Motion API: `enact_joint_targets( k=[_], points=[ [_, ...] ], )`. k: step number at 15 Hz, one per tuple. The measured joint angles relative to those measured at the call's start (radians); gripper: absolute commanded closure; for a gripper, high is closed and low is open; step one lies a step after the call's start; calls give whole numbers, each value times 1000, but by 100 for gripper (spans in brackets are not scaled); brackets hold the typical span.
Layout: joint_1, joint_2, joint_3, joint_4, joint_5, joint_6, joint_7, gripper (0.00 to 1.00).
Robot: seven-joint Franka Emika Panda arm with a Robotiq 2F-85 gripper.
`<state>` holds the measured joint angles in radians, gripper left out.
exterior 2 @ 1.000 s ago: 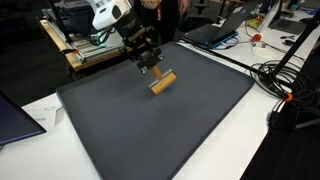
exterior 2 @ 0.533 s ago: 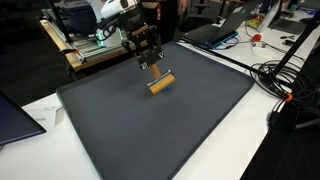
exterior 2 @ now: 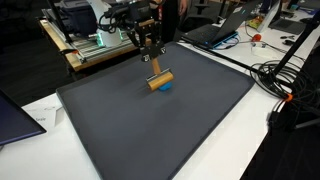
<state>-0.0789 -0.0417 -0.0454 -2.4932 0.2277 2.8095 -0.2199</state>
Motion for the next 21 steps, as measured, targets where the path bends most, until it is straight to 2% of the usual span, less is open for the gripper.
enact_joint_targets(
  k=[5, 9, 15, 21],
  points=[
    [8, -35, 40, -9, -323, 0, 247, 78],
    [10, -66, 91, 16, -486, -72, 391, 78],
    [59, -69, 164, 133, -537, -318, 483, 78],
    [112, -11, 195, 288, -586, -538, 552, 78]
  ],
)
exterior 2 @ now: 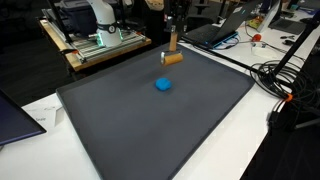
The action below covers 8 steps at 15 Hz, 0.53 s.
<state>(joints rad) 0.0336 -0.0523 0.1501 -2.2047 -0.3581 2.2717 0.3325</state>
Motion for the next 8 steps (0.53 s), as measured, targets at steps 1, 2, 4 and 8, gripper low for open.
enact_joint_targets(
  k=[1, 2, 4, 8],
  points=[
    [7, 17, 0, 28, -8, -28, 8, 78],
    [12, 37, 0, 59, -11, -58, 11, 78],
    [19, 80, -2, 126, 5, -137, -9, 53],
    [20, 152, -20, 229, 104, -216, -134, 53]
  ],
)
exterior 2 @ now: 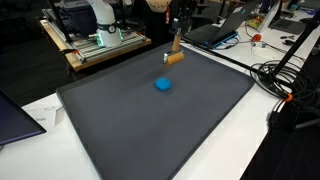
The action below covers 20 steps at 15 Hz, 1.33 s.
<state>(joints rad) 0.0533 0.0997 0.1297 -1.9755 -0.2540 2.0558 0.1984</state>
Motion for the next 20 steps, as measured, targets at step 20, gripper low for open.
enact_joint_targets(
  k=[20],
  points=[
    [-52, 64, -88, -13, 124, 28, -318, 78]
  ],
)
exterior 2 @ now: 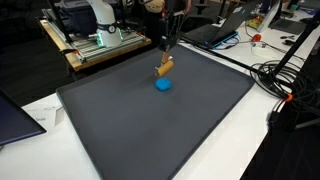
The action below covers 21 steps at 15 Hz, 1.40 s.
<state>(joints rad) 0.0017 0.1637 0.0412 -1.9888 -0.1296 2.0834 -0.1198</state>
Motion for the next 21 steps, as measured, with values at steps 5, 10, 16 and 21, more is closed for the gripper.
enact_joint_targets(
  k=[5, 10, 16, 21],
  points=[
    [-24, 35, -12, -1, 31, 40, -67, 78],
    [-41, 73, -14, 0, 71, 66, -115, 78],
    [-43, 88, -14, 5, 80, 73, -131, 78],
    [-43, 97, -14, 12, 84, 73, -139, 78]
  ],
)
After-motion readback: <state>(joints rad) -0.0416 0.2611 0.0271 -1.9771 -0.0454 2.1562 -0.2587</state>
